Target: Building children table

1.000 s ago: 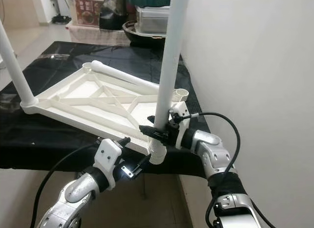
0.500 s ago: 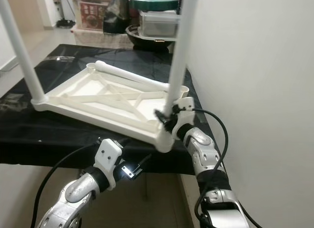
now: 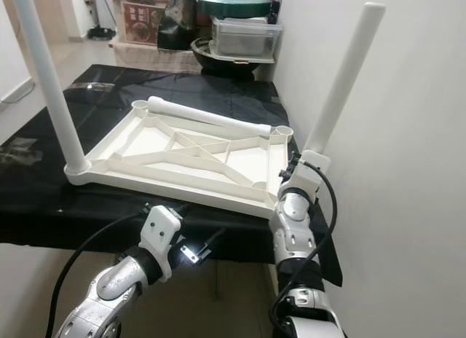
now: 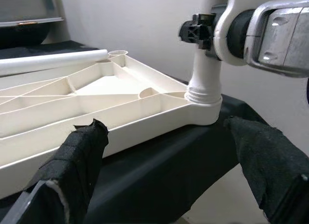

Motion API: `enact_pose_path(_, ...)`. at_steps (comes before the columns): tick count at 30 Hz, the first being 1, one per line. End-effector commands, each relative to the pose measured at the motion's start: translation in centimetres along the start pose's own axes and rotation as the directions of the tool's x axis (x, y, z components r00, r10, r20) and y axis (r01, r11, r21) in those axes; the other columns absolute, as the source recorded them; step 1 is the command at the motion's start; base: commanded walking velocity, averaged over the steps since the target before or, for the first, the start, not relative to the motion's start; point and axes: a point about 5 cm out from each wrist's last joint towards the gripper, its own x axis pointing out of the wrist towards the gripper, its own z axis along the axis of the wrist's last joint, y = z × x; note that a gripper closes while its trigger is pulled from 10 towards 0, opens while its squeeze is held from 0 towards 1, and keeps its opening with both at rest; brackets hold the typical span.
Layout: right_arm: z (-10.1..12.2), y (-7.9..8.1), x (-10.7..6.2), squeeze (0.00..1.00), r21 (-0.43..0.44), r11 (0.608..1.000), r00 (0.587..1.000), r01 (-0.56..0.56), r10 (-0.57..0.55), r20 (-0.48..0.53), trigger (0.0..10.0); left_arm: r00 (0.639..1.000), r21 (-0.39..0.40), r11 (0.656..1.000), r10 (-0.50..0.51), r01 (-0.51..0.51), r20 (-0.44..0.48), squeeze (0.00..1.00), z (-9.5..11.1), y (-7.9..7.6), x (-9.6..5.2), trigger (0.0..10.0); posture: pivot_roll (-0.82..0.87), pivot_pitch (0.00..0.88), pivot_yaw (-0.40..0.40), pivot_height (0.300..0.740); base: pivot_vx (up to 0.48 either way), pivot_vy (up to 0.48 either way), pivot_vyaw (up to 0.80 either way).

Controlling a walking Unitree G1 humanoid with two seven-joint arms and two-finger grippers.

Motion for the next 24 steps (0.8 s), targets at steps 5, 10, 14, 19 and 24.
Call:
enact_pose_path(5,-0.7,1.3,-0.6,1.00,0.046,0.994,0.995,-0.097,0.096,0.014,10.0,1.000,-0.006,1.000,-0.003,0.003,-0.011,0.00,-0.5,-0.2,0.0,10.0,0.16,0.000,-0.088,0.740,0.000,0.000,0.00)
enact_pose_path(10,0.9,0.0,-0.2,0.00,-0.015,0.963,0.958,-0.271,0.271,0.091,10.0,1.000,-0.003,1.000,0.007,-0.007,-0.003,0.00,-0.4,-0.1,0.0,10.0,0.16,0.000,-0.088,0.740,0.000,0.000,0.00)
enact_pose_path(14,1.0,-1.6,0.0,0.00,-0.021,0.891,0.891,-0.454,0.454,0.023,10.0,1.000,-0.006,1.000,0.006,-0.006,-0.005,0.00,-0.5,-0.1,0.0,10.0,0.15,0.000,-0.081,0.740,0.000,0.000,0.00)
enact_pose_path(19,0.9,-0.9,-1.2,0.00,-0.072,0.734,0.737,-0.676,0.675,-0.033,10.0,1.000,-0.002,1.000,0.006,-0.006,-0.002,0.00,-0.6,0.0,0.1,10.0,0.15,0.000,-0.076,0.740,0.000,0.000,0.00)
enact_pose_path(24,-0.6,0.9,-4.5,0.00,-0.078,0.373,0.381,-0.925,0.901,-0.207,10.0,1.000,0.000,1.000,0.005,-0.005,-0.001,0.00,-0.6,0.1,0.2,10.0,0.16,0.000,-0.080,0.740,0.000,0.000,0.00)
